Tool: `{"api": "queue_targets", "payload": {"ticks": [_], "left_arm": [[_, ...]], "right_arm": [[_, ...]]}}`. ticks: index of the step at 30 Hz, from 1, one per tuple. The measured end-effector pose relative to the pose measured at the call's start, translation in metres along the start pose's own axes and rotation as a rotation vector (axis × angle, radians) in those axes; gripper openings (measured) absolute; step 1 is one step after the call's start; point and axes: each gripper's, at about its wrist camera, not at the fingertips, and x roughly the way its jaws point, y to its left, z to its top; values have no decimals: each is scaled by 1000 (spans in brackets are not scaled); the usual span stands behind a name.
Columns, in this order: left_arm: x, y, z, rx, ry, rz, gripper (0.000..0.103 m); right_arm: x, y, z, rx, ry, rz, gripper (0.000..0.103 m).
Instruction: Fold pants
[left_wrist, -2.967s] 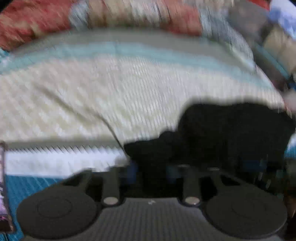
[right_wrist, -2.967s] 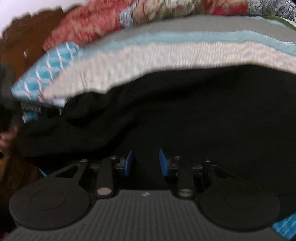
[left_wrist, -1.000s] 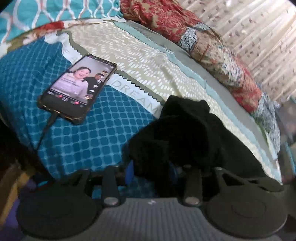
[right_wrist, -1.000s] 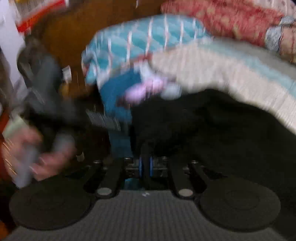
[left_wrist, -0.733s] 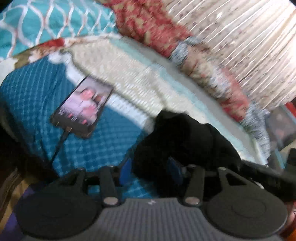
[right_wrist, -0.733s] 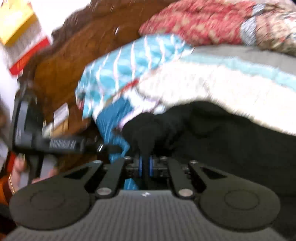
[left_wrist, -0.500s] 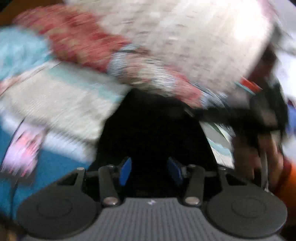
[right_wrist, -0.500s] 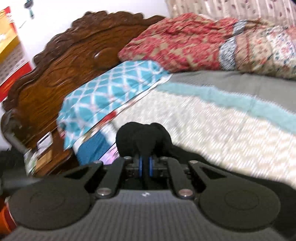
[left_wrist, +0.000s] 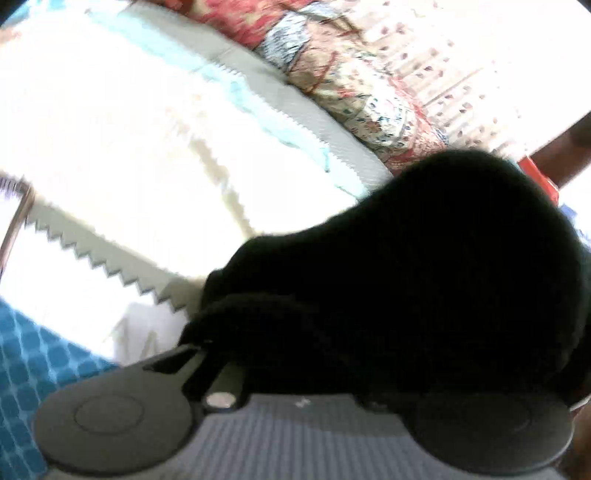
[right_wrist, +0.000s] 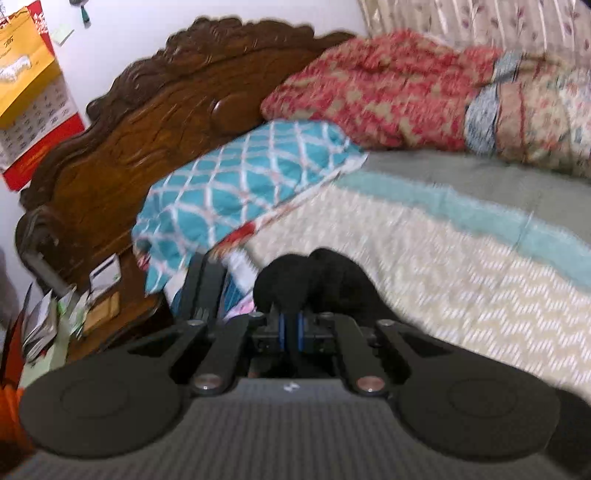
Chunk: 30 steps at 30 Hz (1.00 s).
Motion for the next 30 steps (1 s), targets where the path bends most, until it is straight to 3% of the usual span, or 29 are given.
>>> {"api": "queue_targets", "payload": {"ticks": [2, 6, 7, 11, 15, 18, 21, 23, 25, 29, 30], "left_arm": [[-10, -3, -8, 23, 8, 6, 10], [-62, 0, -36, 32, -54, -43, 55], [-75, 4, -42, 17, -76, -45, 57], [-113, 34, -53, -99, -128, -28, 57], [-139, 46, -55, -172, -241, -6, 57], [-137, 21, -38, -146, -276, -63, 57], [-118, -23, -31, 2, -244, -93, 57], [-102, -45, -32, 96, -224, -91, 57], [-86, -60, -35, 171, -190, -45, 56], [-48, -54, -45, 183, -80, 103, 52], [-44, -53, -49, 203, -73, 159, 47]], "right_arm": [[1, -3, -9, 2, 5, -5, 9], [2, 1, -17, -24, 9, -4, 9], [4, 8, -20, -71, 32, 7, 9], [31, 39, -45, -270, 157, 28, 9], [73, 47, -86, -402, 303, -79, 12], [74, 48, -91, -391, 269, -100, 18], [62, 45, -81, -352, 255, -101, 25], [47, 42, -76, -323, 225, -111, 35], [27, 35, -72, -280, 184, -126, 37], [-7, 9, -73, -120, 119, -192, 37], [-12, -2, -76, -69, 114, -220, 37]]}}
